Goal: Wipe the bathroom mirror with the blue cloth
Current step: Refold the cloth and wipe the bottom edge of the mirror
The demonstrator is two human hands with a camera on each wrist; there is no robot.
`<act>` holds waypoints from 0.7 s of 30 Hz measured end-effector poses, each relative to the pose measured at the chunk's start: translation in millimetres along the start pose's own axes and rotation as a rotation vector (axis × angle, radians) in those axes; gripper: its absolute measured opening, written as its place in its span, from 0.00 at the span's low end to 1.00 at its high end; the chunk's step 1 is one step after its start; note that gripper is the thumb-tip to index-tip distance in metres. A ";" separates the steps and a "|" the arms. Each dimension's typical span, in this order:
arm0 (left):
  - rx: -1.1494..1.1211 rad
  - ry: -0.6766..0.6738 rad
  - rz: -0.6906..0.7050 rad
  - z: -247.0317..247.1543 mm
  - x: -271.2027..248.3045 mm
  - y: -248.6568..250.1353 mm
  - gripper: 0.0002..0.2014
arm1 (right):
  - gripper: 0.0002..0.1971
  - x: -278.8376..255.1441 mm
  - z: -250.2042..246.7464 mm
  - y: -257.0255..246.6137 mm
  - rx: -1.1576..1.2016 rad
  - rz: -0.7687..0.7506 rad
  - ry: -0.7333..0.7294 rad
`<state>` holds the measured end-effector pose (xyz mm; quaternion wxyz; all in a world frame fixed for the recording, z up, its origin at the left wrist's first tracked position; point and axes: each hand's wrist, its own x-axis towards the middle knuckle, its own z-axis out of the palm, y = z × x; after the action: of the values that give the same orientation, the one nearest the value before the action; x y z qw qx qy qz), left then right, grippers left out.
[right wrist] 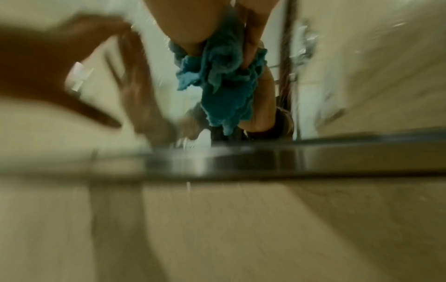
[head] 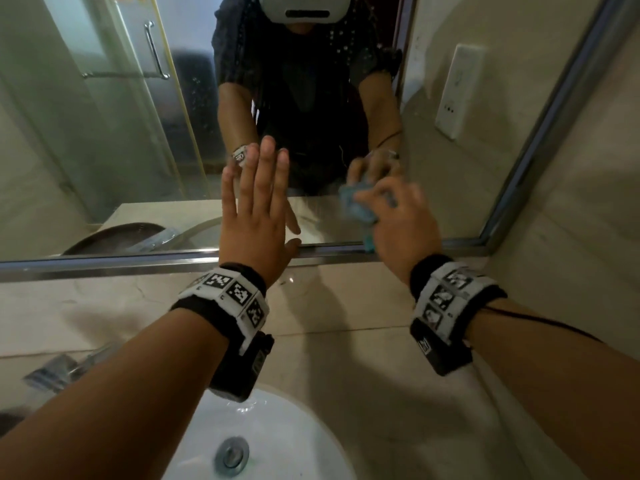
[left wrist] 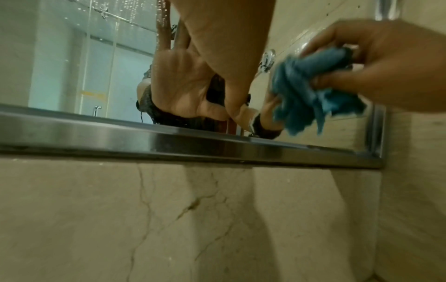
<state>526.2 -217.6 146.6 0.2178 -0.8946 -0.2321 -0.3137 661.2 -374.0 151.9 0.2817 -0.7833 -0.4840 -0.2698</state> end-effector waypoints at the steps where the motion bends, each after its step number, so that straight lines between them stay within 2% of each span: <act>1: -0.002 0.012 0.022 -4.0 3.3 4.7 0.60 | 0.20 9.4 -12.3 3.0 0.047 0.097 0.119; 3: -0.007 0.055 0.089 -8.6 14.2 15.1 0.57 | 0.19 29.4 -31.3 5.2 0.093 0.159 0.329; 5: -0.020 0.079 0.080 -7.7 26.8 24.5 0.57 | 0.17 41.3 -33.6 4.8 0.097 0.147 0.406; 6: -0.022 0.074 0.054 -5.7 31.0 28.0 0.59 | 0.17 41.2 -29.2 3.2 0.093 0.143 0.400; 8: -0.021 0.064 0.022 0.0 33.2 32.3 0.64 | 0.17 27.1 -11.8 4.3 0.060 0.070 0.306; 11: -0.019 0.059 0.027 4.9 33.0 31.6 0.65 | 0.17 -8.2 14.4 26.9 -0.152 -0.220 0.097; 13: -0.021 0.039 0.023 5.5 33.5 31.0 0.67 | 0.14 -26.4 15.9 44.8 -0.164 -0.258 0.046; 15: -0.014 0.033 0.015 4.6 33.8 31.6 0.68 | 0.10 -30.5 4.6 53.6 -0.092 -0.182 0.087; 18: 0.006 0.035 0.014 5.3 34.5 31.5 0.70 | 0.13 -4.3 -18.8 53.3 0.039 0.067 0.294; 21: 0.005 0.032 0.014 7.0 34.4 29.7 0.70 | 0.15 28.2 -37.2 39.8 0.130 0.179 0.435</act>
<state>569.7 -228.0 157.2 0.2260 -0.8905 -0.2231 -0.3258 702.7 -397.9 190.1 0.4519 -0.7268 -0.3570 -0.3743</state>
